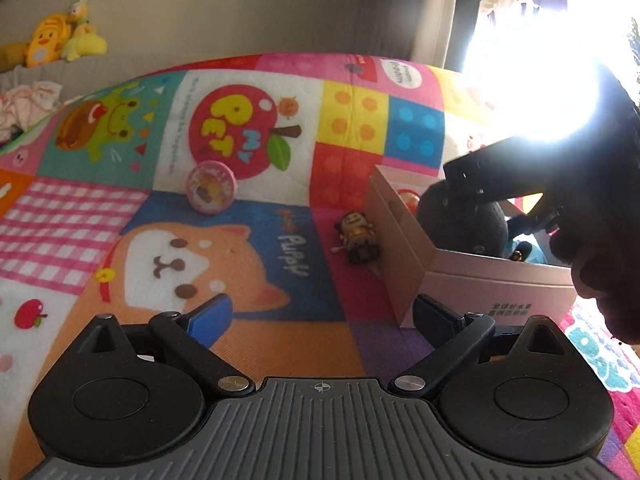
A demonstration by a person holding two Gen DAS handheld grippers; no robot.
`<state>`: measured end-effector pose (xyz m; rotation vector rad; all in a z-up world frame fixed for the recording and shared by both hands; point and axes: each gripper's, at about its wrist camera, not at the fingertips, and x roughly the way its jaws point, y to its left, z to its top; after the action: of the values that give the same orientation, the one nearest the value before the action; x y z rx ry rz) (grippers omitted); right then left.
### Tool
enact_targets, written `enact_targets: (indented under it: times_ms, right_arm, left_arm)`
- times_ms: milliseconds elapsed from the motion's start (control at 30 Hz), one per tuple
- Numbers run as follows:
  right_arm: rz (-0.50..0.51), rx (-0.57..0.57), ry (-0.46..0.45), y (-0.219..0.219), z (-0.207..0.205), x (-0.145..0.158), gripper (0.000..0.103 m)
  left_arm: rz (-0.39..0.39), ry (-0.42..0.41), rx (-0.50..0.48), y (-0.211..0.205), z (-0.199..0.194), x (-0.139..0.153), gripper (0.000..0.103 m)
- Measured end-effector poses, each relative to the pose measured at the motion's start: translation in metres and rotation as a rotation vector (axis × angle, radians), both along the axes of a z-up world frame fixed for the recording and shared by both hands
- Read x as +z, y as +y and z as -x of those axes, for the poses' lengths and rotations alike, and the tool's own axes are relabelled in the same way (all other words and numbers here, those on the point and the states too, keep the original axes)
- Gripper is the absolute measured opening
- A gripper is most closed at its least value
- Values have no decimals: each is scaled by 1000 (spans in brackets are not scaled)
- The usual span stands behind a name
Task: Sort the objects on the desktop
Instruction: 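Lower the black plush toy into the pink box and open the right gripper, then reach the right gripper to the pink-and-yellow round toy and close on it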
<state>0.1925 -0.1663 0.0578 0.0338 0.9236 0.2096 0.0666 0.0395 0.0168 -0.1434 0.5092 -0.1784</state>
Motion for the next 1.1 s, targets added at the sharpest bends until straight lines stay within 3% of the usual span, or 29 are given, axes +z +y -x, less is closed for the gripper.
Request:
enact_targets:
  times_ms: [67,167,300,333,400,467,533,600,767,833,900,967,1100]
  right_arm:
    - [21,13,4,-7,4,-1,88]
    - [-34,57,18,-21,12,8,91]
    - [-87,46,-127,-33,29,41,91]
    - [-78,31,-160,-34,31,47,89]
    - [-64,36,-178,-31,32,51,65]
    - [-59,49,-132,-24,24,45,55]
    - [-48,50,-72,-16,14,29,54]
    - [-36,35,-91,-11,12,27,56]
    - [-3,87,-171,16,7,65,56]
    - [-2,139,-113,42,-11,69,54]
    - [16,175,-25,69,-35,60,40]
    - [100,168,28,99,-63,39,29]
    - [237,122,23,127,-95,8,25]
  left_arm:
    - [-4,8,5,0,-1,-1,100]
    - [-9,8,6,-1,-1,-1,100]
    - [-10,13,16,-1,-2,-2,101]
    - [-9,14,19,-1,-2,-2,101]
    - [-7,14,27,0,-2,-2,101]
    - [-8,15,33,1,-2,-2,101]
    - [-9,15,33,1,-2,-2,101]
    - [-12,12,35,1,-2,-2,101]
    - [-31,6,96,6,-3,2,102]
    - [-39,9,111,7,-3,3,102]
    - [-46,18,114,8,-3,2,102]
    - [-52,26,113,8,-4,0,102]
    - [-56,47,104,9,-4,-2,102]
